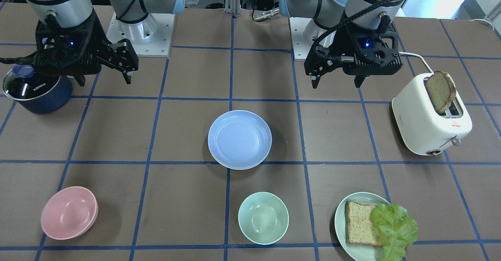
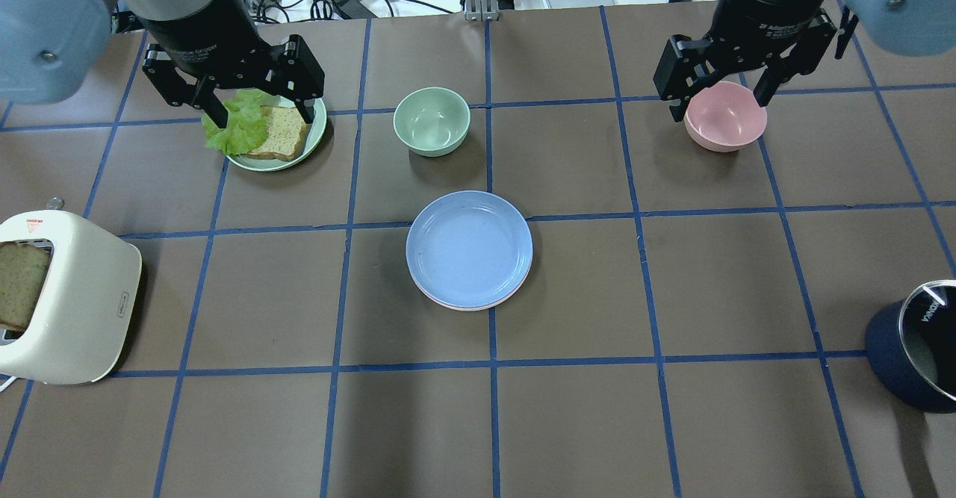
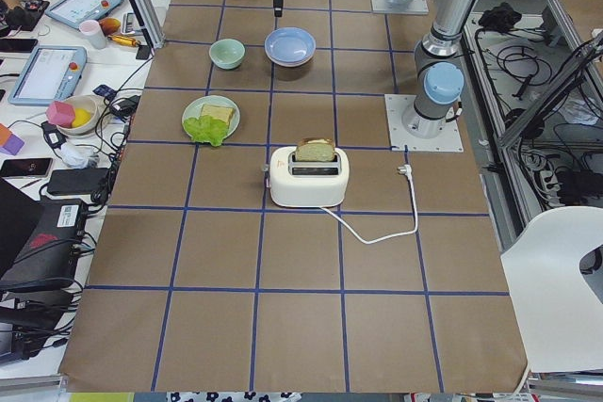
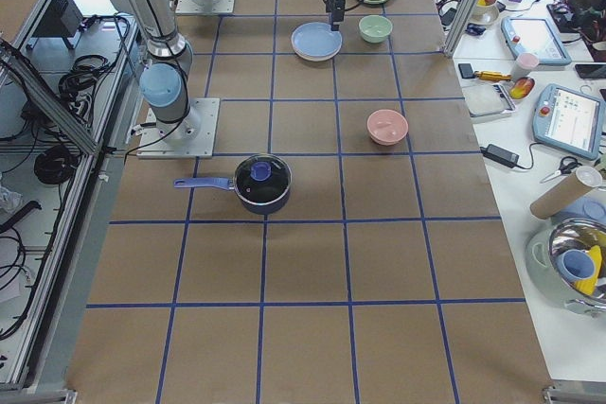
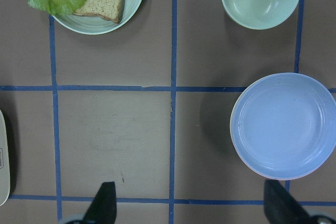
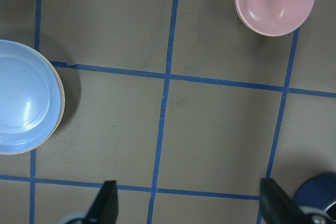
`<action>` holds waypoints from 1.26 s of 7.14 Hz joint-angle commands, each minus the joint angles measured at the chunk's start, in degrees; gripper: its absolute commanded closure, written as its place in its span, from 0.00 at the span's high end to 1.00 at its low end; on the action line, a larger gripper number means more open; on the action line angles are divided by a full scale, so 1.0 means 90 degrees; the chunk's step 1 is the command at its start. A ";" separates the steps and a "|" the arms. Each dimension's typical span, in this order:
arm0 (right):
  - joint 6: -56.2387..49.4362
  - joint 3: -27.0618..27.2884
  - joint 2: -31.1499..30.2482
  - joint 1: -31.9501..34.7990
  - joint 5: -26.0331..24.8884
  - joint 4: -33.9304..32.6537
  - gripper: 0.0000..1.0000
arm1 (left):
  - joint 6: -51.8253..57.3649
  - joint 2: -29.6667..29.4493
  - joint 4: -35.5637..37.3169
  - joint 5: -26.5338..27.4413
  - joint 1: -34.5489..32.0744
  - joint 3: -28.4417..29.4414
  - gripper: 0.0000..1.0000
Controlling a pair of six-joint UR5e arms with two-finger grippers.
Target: Stack three plates with pink and blue
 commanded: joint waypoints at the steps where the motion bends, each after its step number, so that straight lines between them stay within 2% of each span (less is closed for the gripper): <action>1: 0.0030 0.0007 -0.0194 0.0020 0.0186 0.0216 0.95 | -0.0004 0.0000 0.0000 0.0000 0.0000 0.0000 1.00; 3: 0.0079 0.0017 -0.0204 0.0059 0.0217 0.0216 0.96 | 0.0016 0.0010 0.0000 0.0019 0.0000 0.0000 1.00; 4: 0.0098 0.0017 -0.0234 0.0059 0.0411 0.0225 0.96 | 0.0016 0.0010 0.0000 0.0029 0.0000 0.0000 1.00; 9: 0.0079 0.0026 -0.0273 0.0059 0.0432 0.0255 0.95 | -0.0004 0.0000 0.0000 -0.0019 0.0010 -0.0010 1.00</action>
